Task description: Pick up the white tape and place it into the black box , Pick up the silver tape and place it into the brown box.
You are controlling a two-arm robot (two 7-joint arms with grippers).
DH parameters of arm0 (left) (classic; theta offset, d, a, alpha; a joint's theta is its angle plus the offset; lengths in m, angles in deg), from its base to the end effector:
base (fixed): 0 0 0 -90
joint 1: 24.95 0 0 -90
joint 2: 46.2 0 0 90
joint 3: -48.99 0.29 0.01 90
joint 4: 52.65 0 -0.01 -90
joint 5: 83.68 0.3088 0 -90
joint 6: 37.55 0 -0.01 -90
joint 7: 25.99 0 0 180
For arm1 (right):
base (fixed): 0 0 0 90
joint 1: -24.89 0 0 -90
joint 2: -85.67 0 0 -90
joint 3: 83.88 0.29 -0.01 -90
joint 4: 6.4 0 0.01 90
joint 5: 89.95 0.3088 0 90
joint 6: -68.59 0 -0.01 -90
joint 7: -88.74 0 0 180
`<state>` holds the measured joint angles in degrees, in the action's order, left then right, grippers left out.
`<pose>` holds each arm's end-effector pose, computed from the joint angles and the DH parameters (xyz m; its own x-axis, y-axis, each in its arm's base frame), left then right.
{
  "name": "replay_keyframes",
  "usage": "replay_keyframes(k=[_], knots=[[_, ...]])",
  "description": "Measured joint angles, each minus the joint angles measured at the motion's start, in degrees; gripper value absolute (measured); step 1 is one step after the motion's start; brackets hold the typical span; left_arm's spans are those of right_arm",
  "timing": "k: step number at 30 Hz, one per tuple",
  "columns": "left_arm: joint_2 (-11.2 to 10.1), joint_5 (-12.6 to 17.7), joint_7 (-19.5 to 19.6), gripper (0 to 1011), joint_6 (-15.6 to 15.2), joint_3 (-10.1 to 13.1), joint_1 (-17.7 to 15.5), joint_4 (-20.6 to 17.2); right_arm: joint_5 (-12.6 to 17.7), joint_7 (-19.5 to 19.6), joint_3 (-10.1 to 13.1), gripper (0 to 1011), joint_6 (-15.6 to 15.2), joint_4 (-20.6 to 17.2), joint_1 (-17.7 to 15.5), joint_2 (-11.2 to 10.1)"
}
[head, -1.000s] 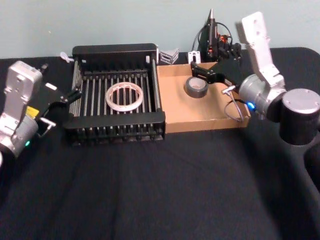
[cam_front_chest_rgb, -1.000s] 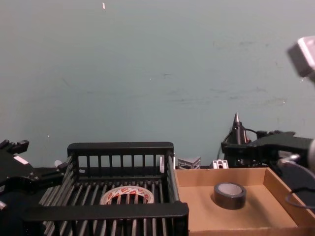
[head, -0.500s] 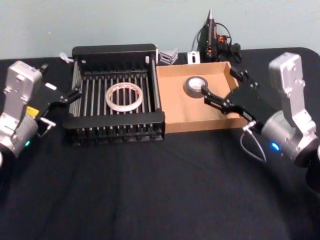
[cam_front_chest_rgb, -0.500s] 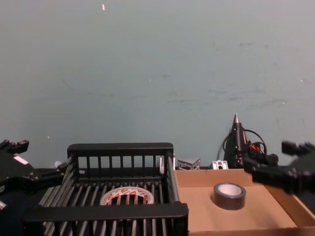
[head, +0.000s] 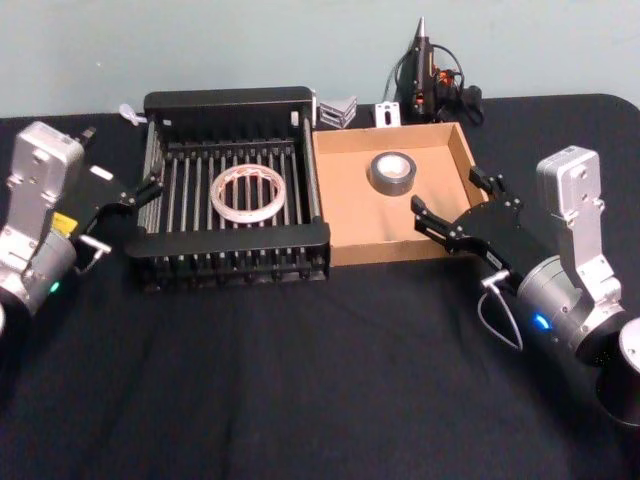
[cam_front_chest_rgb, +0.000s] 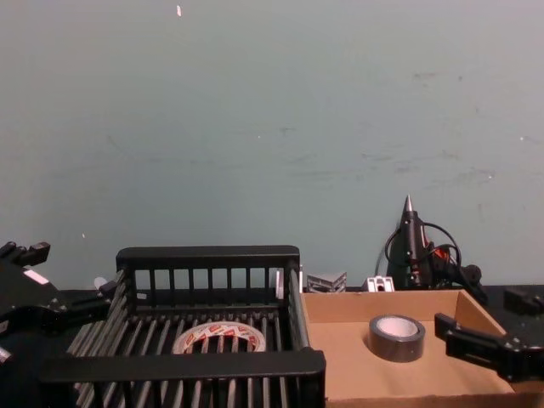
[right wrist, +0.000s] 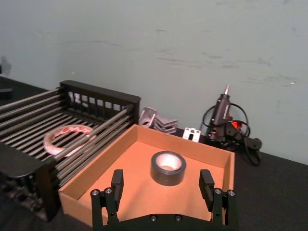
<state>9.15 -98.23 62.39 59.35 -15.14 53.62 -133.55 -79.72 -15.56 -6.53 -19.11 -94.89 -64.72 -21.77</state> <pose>0.3581 0.0827 -0.3023 0.2924 0.8802 0.3738 -0.9552 0.2874 0.0705 0.3226 -0.0238 -0.3132 0.4451 -0.8893 0.1055 0.8953 0.4395 -0.0726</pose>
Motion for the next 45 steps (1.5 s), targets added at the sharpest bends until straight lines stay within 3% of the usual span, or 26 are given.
replay_keyframes(k=[10, 45], knots=[[0.0, 0.0, 0.0, 1001, 0.0, 0.0, 0.0, 0.0, -2.3, 1.7, 0.7, 1003, 1.0, 1.4, 0.5, 2.1], [0.0, 0.0, 0.0, 1001, 0.0, 0.0, 0.0, 0.0, -2.2, 1.7, 0.6, 1002, 1.0, 1.4, 0.4, 2.0]])
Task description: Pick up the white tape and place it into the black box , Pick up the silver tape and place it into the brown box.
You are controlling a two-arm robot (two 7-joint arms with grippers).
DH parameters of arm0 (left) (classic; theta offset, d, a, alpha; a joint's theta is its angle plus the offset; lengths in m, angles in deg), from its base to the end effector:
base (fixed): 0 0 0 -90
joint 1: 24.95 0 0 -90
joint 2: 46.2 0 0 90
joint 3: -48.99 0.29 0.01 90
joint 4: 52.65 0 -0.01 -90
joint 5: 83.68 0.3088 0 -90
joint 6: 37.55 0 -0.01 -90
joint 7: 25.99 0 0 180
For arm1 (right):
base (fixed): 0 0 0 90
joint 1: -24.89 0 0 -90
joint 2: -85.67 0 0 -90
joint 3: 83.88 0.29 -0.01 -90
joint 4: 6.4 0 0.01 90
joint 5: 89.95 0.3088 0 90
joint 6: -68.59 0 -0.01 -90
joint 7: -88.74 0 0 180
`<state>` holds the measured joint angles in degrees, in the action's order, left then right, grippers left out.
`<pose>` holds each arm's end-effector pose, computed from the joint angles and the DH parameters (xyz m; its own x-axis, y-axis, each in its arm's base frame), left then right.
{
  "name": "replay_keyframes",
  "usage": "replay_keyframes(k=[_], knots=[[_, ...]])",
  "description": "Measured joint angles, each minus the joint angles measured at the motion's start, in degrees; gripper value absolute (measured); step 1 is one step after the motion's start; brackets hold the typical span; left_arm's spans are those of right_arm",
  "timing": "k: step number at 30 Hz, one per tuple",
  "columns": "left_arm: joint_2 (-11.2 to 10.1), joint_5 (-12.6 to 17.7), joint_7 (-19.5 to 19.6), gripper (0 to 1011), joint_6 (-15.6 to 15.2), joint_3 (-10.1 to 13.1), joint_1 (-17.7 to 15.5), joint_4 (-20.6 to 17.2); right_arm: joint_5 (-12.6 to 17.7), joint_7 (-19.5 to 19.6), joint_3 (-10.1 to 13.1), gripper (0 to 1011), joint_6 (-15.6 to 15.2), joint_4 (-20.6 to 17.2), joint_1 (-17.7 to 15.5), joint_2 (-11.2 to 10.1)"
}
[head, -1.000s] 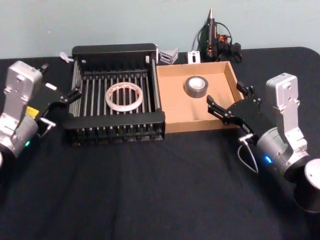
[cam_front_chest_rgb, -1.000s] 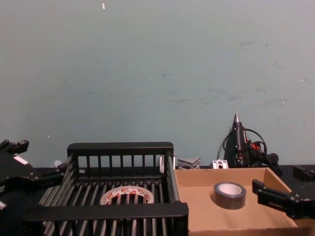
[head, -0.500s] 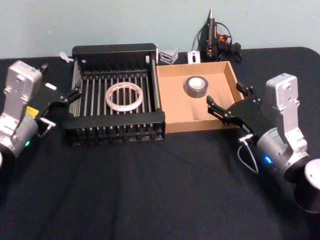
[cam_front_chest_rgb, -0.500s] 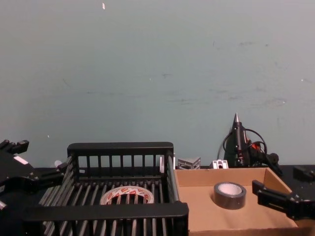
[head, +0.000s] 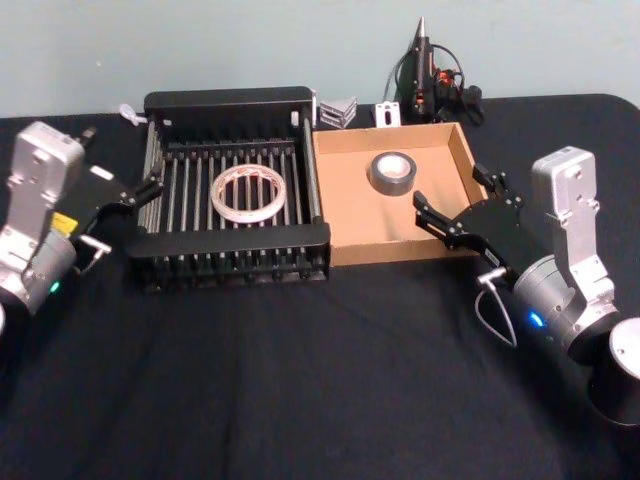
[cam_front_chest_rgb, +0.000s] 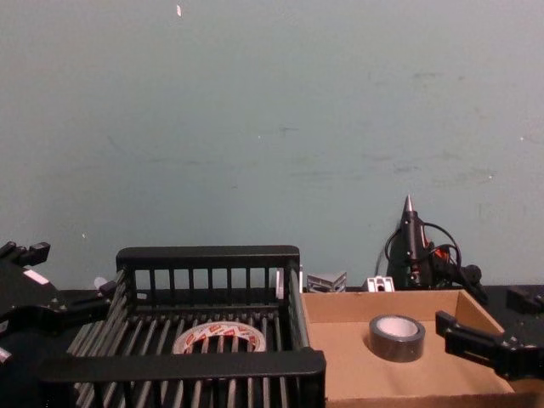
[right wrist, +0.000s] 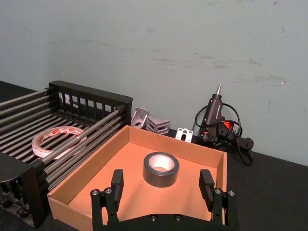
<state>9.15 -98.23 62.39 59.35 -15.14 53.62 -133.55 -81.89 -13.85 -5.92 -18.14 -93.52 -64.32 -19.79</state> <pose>0.3581 0.0827 -0.3023 0.2924 0.8802 0.3738 -0.9552 0.2874 0.0705 0.3251 -0.0182 -0.3178 0.4068 -0.9061 0.1158 0.9135 0.4023 -0.0607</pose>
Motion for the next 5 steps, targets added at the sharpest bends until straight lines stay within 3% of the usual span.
replay_keyframes(k=[5], knots=[[0.0, 0.0, 0.0, 1001, 0.0, 0.0, 0.0, 0.0, 0.0, 0.0, 0.0, 1003, 0.0, 0.0, 0.0, 0.0]])
